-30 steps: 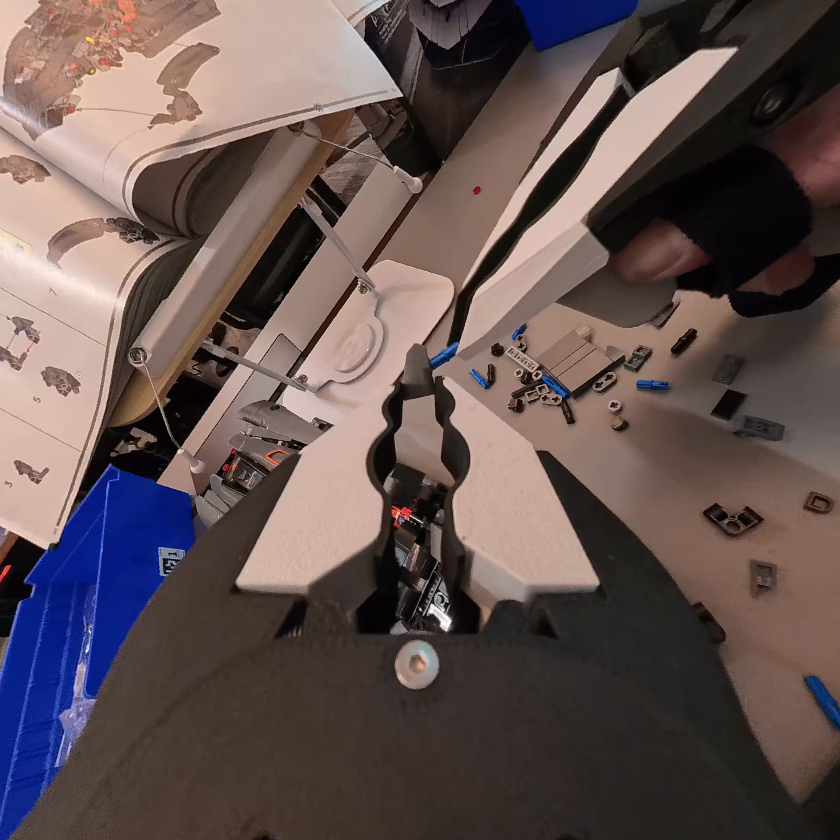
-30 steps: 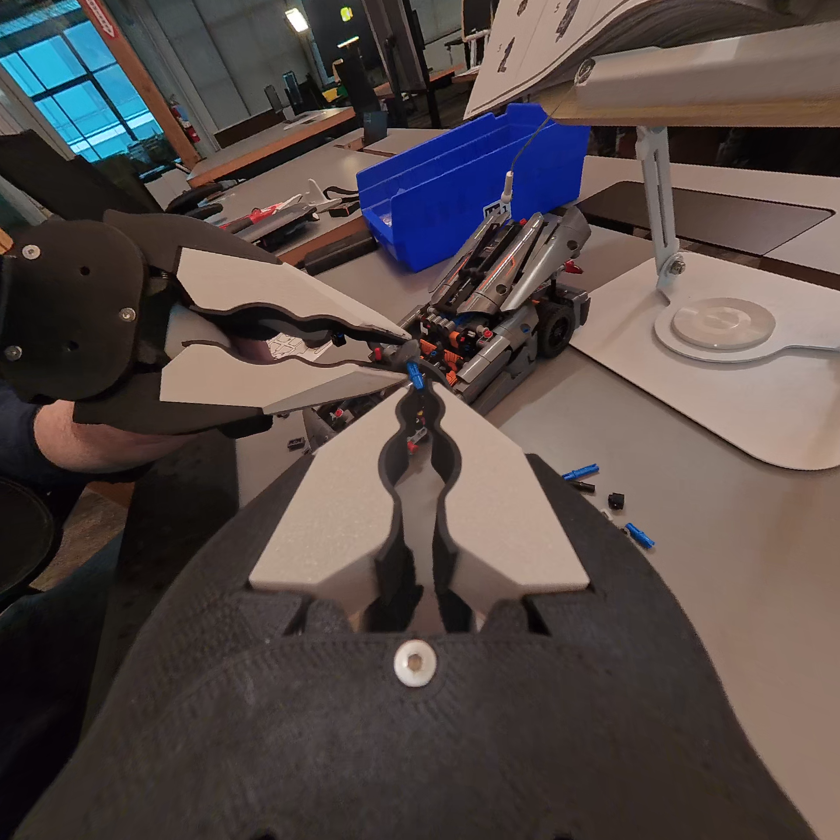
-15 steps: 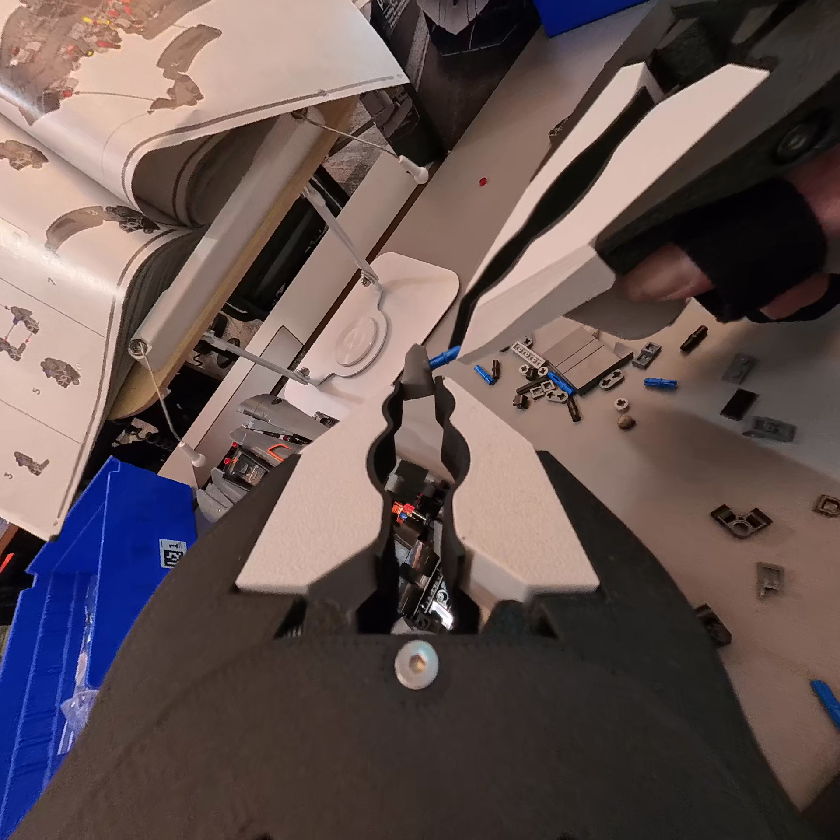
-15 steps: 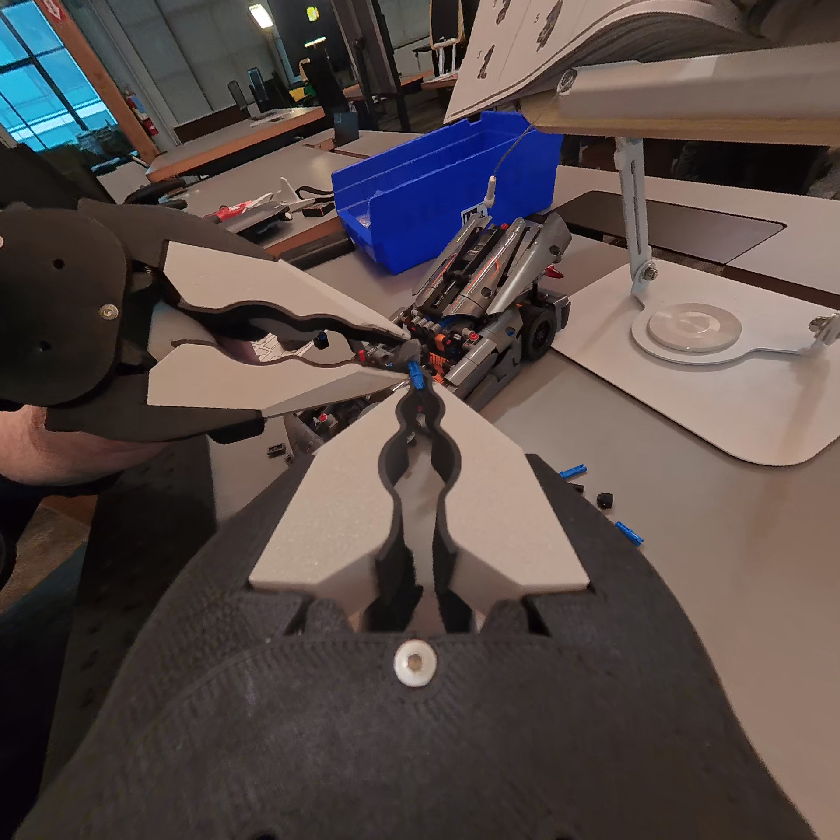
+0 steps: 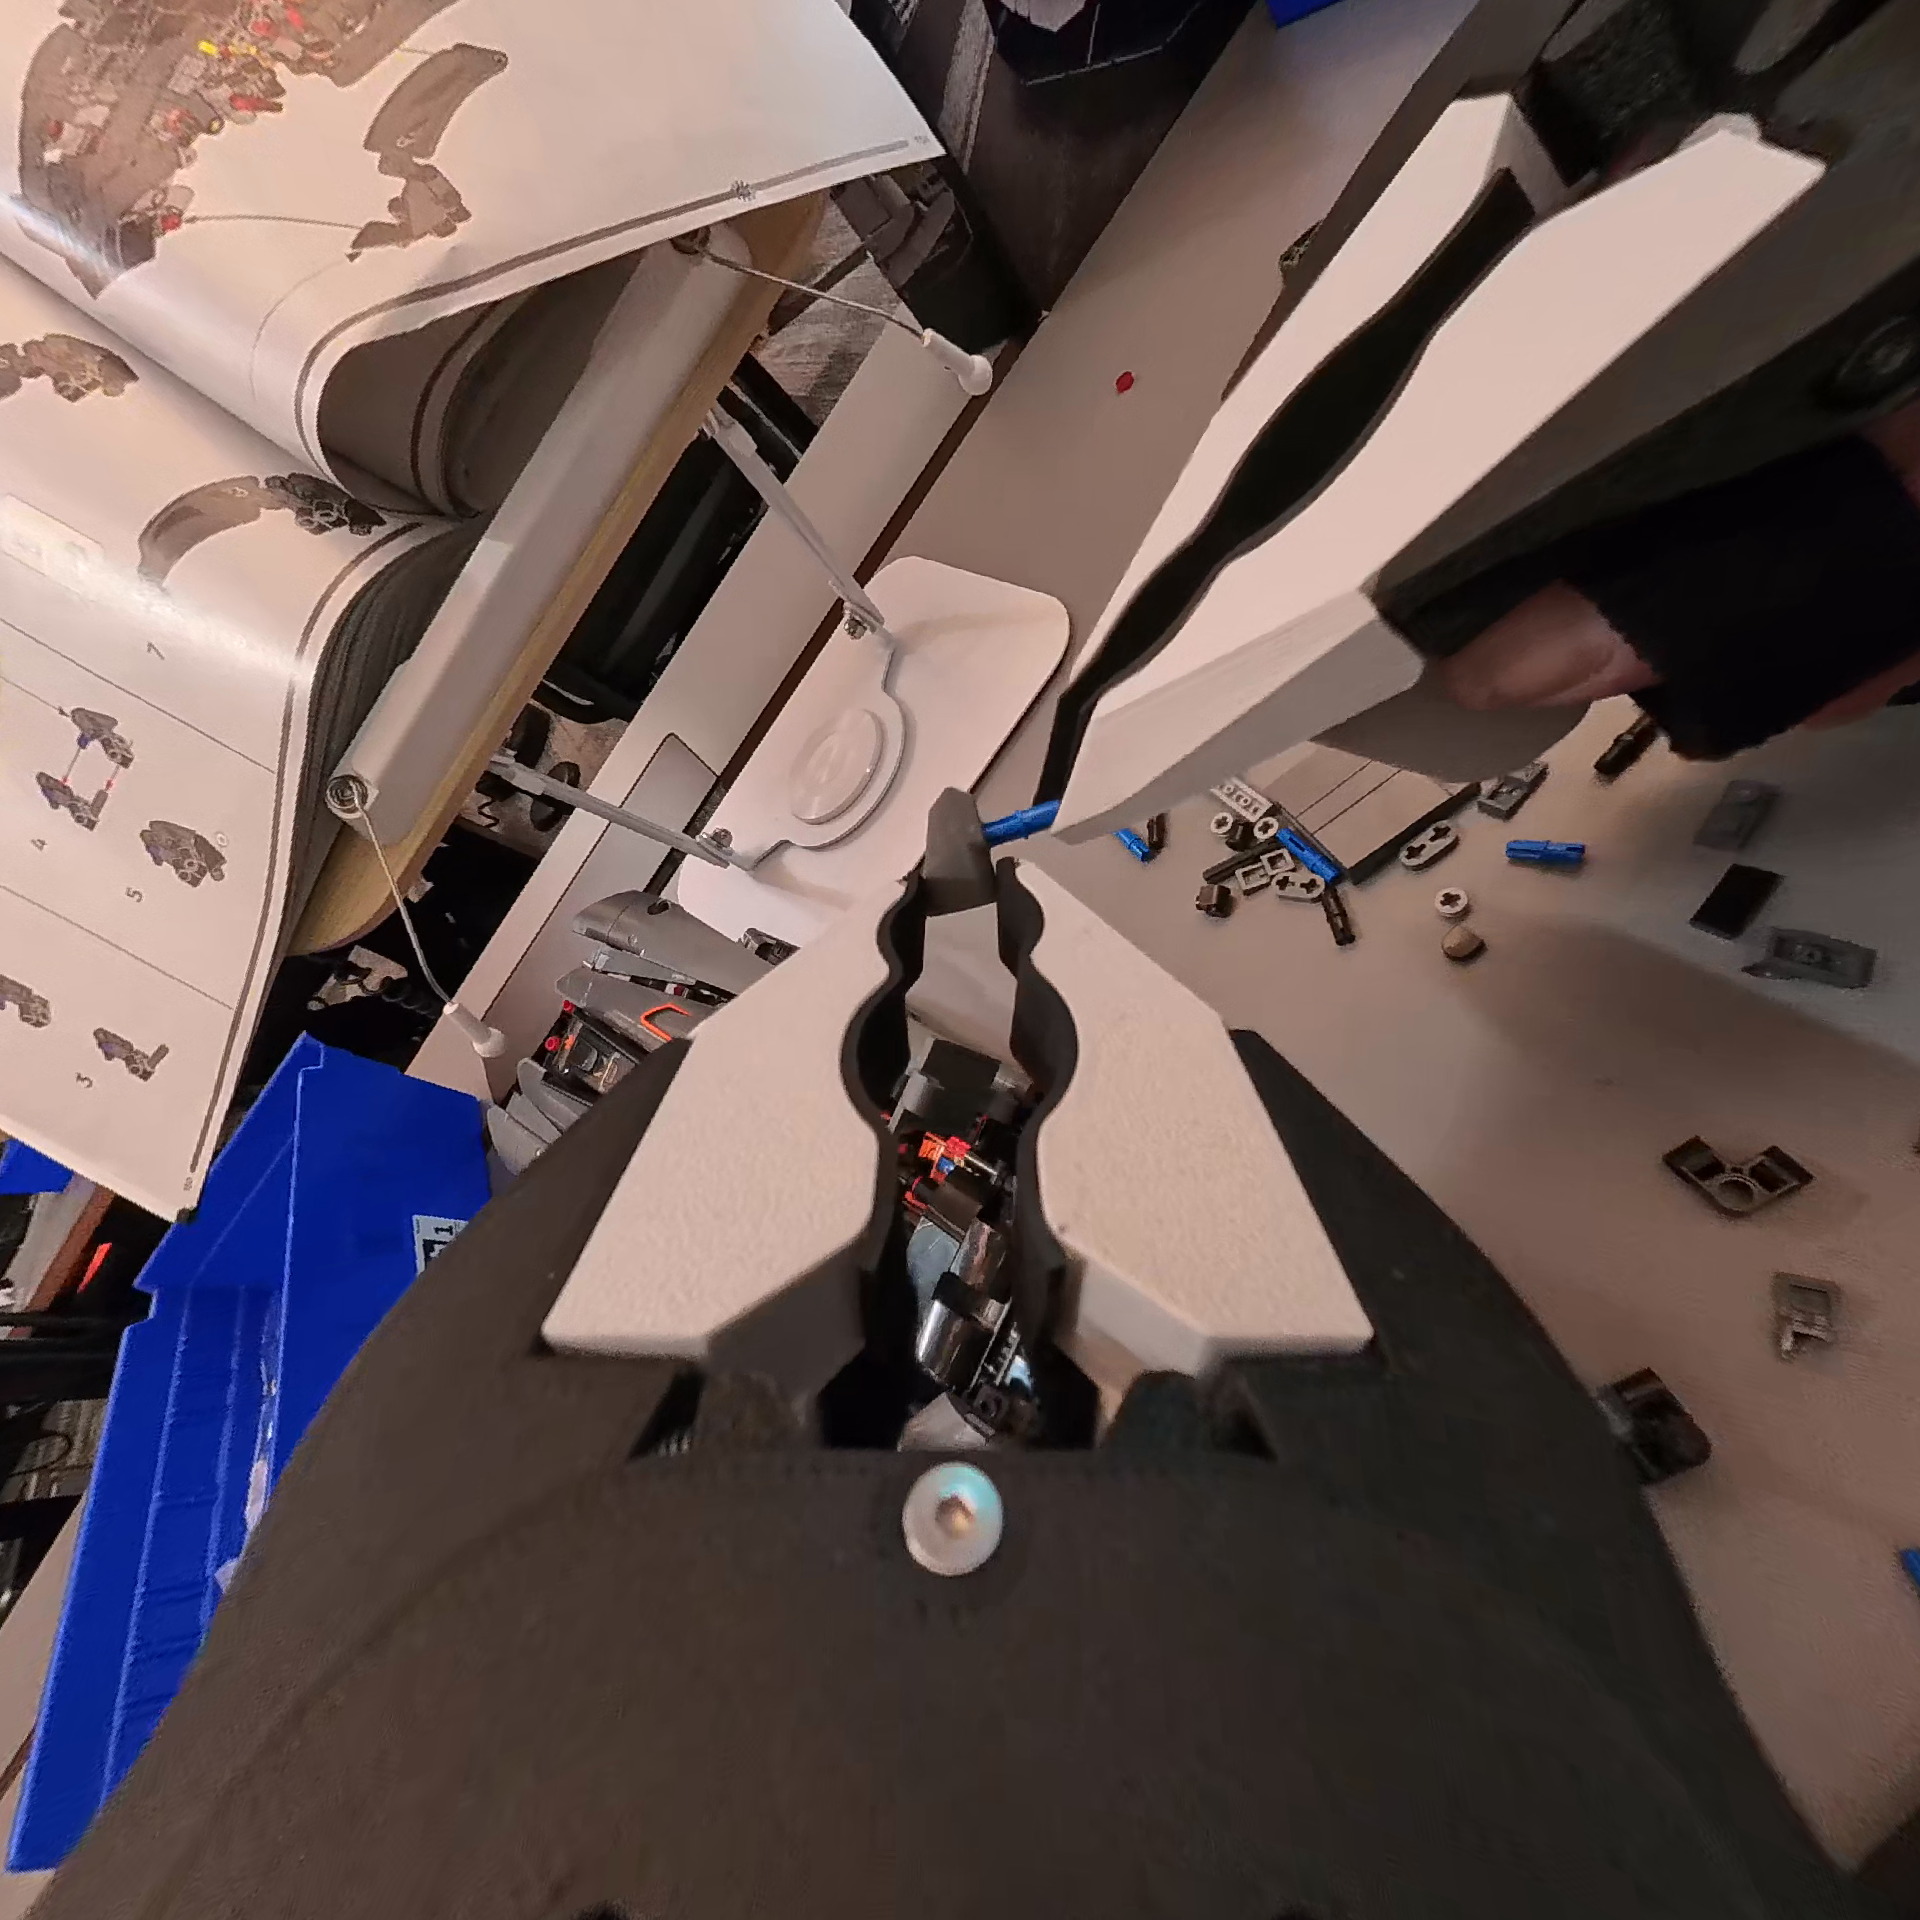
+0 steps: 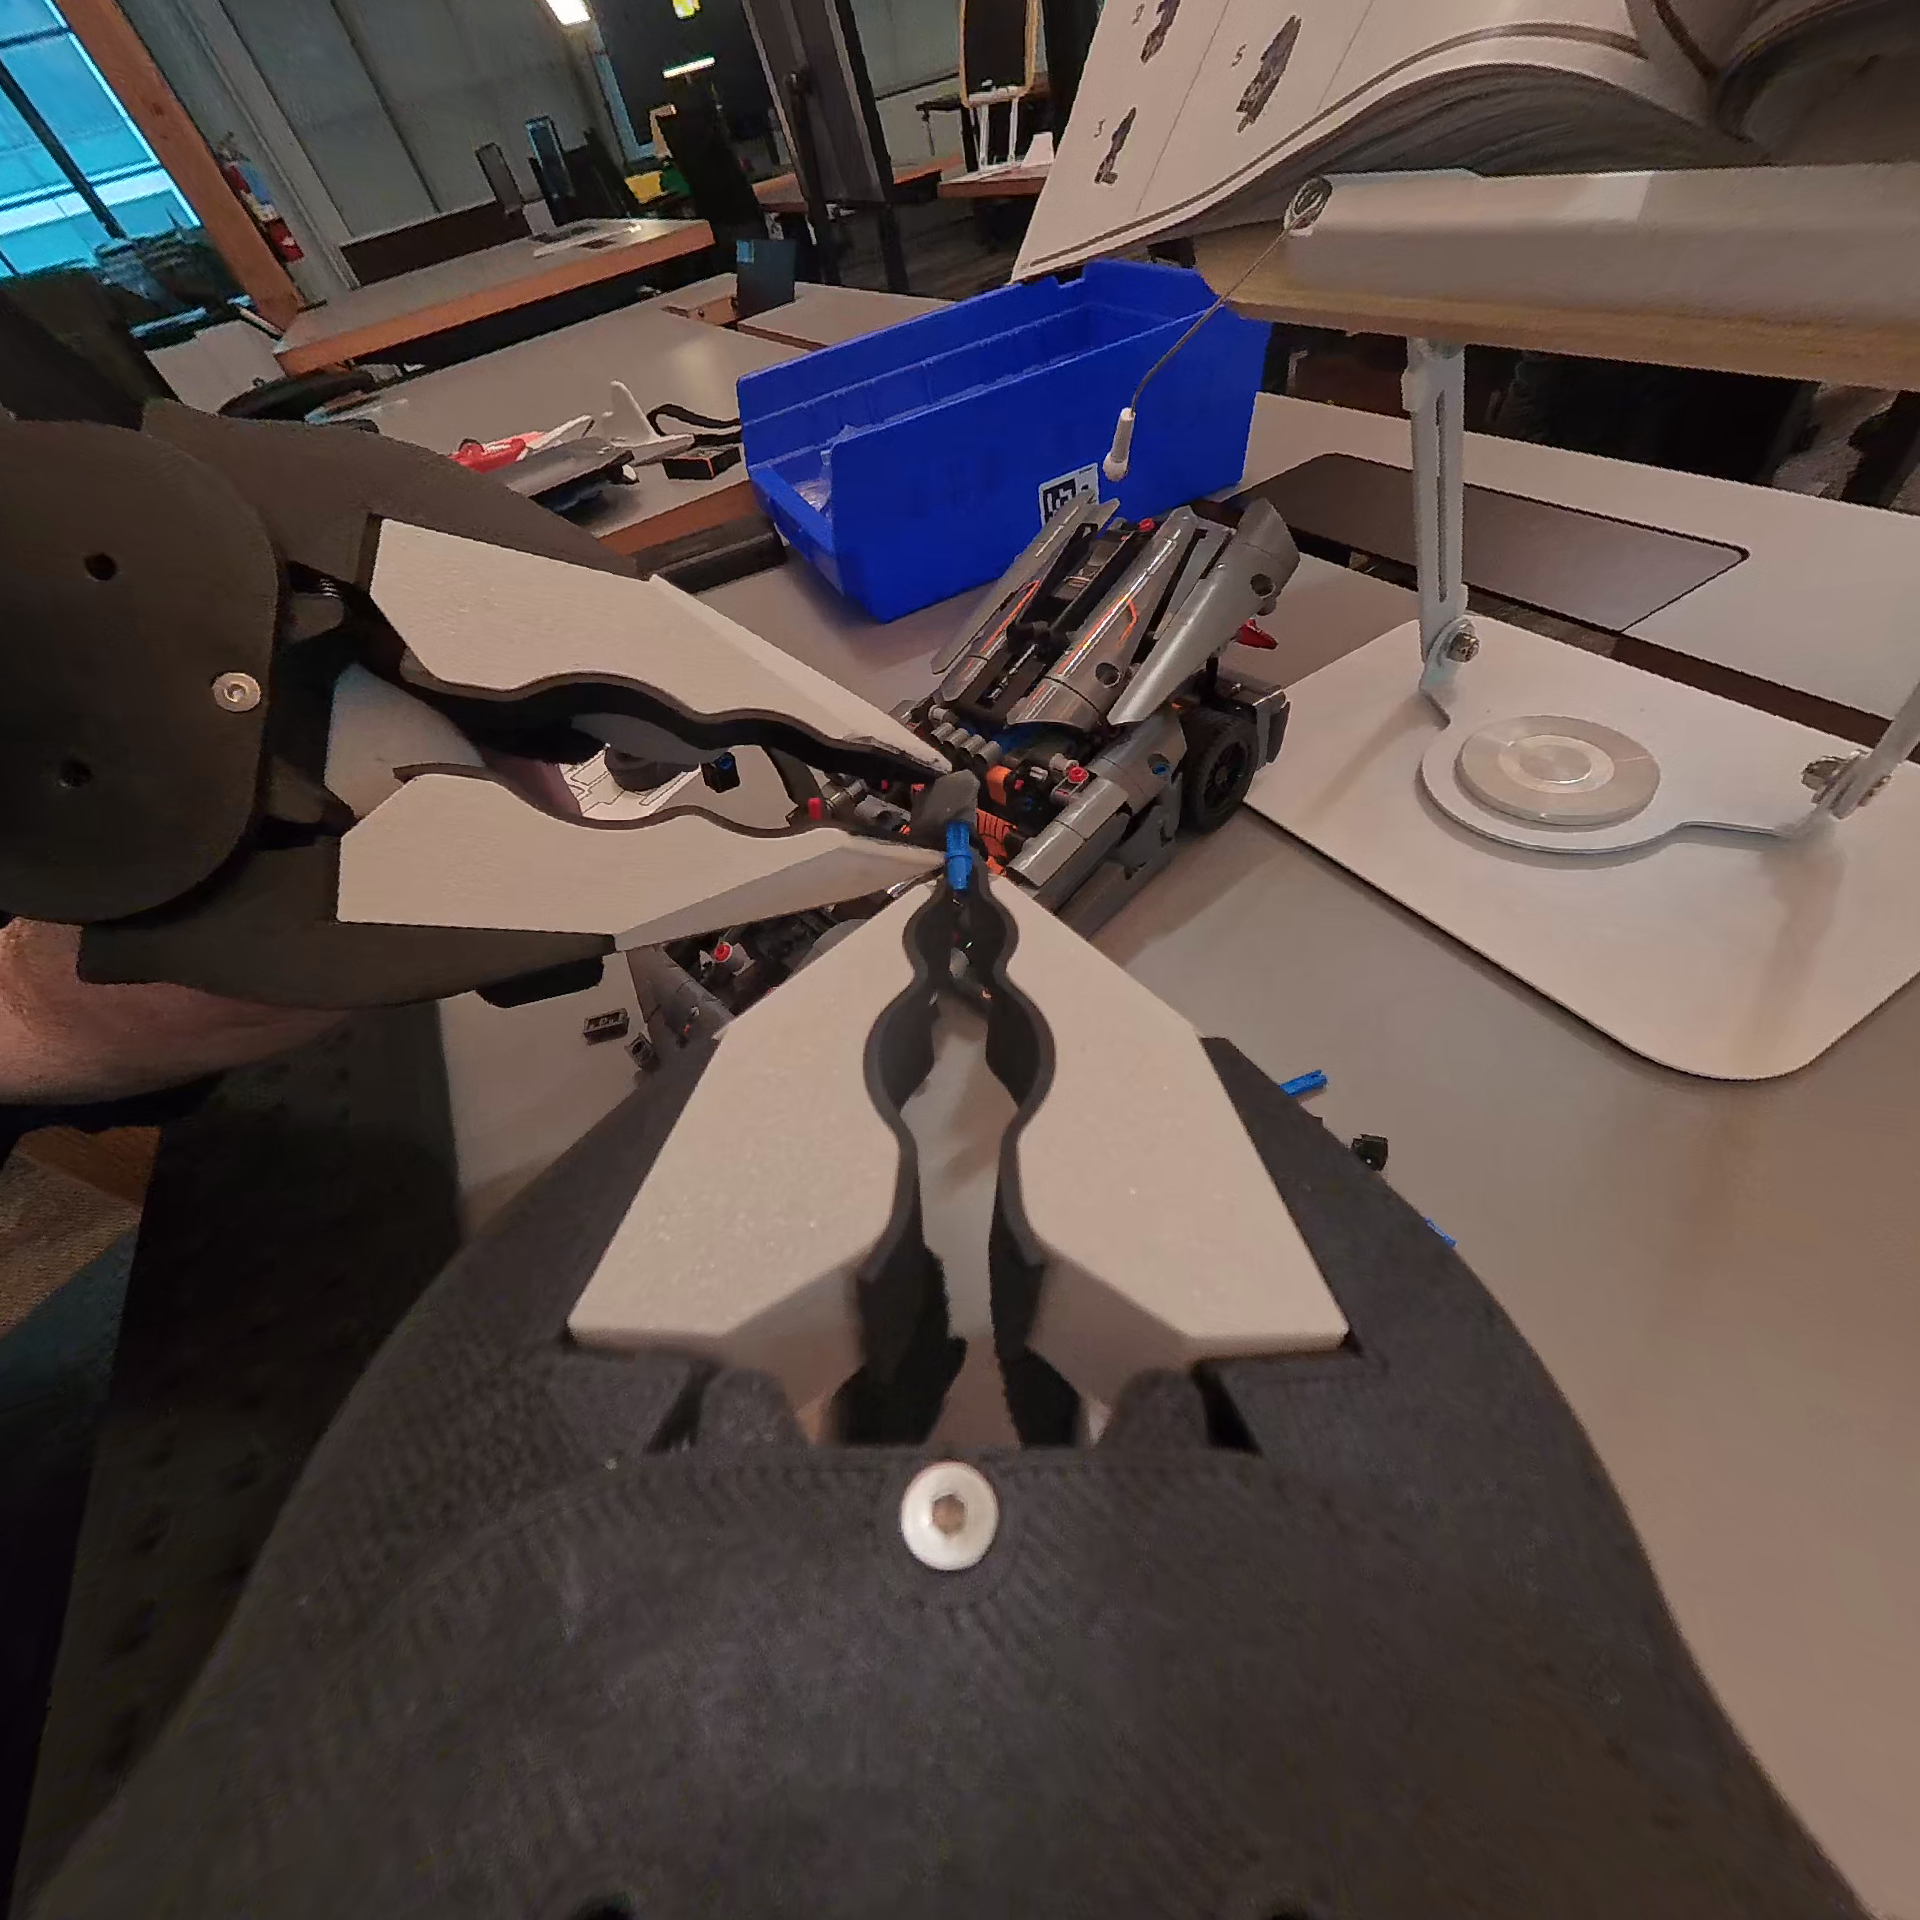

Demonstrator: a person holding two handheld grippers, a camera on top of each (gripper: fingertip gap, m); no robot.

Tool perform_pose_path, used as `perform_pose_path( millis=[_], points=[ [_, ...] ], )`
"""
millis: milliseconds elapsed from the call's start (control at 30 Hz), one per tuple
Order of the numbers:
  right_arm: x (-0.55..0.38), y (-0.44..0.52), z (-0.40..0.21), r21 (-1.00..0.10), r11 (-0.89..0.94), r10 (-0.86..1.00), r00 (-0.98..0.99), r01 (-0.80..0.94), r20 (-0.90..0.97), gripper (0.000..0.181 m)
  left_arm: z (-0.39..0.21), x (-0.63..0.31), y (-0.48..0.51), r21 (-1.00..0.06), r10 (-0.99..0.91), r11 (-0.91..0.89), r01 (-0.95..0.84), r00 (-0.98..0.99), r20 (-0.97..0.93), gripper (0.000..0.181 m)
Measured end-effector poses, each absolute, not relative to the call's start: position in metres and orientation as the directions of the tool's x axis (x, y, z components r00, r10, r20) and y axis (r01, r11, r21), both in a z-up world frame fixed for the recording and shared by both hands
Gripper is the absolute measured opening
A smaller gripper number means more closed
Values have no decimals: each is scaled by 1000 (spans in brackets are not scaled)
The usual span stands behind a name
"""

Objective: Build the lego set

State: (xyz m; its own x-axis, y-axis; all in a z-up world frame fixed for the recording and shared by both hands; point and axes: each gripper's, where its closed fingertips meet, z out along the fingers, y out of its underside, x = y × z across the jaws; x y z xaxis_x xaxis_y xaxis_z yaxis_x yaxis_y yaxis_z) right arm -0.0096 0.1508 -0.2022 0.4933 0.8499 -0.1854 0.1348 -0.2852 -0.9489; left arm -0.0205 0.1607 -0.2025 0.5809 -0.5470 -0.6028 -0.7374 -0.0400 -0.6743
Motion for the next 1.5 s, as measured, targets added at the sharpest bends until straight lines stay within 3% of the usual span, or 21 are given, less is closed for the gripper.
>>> perform_pose_path(
  millis=[700,1500],
  points=[
    [-11,152,-205,-945,-302,840,503,123,-203,0,-206,-22,162,-622,-521,-39,-782,547,-655,10],
    [-12,152,-204,-941,-327,838,488,90,-244,0,-207,-21,161,-695,-564,-77,-715,606,-561,10]
  ],
)
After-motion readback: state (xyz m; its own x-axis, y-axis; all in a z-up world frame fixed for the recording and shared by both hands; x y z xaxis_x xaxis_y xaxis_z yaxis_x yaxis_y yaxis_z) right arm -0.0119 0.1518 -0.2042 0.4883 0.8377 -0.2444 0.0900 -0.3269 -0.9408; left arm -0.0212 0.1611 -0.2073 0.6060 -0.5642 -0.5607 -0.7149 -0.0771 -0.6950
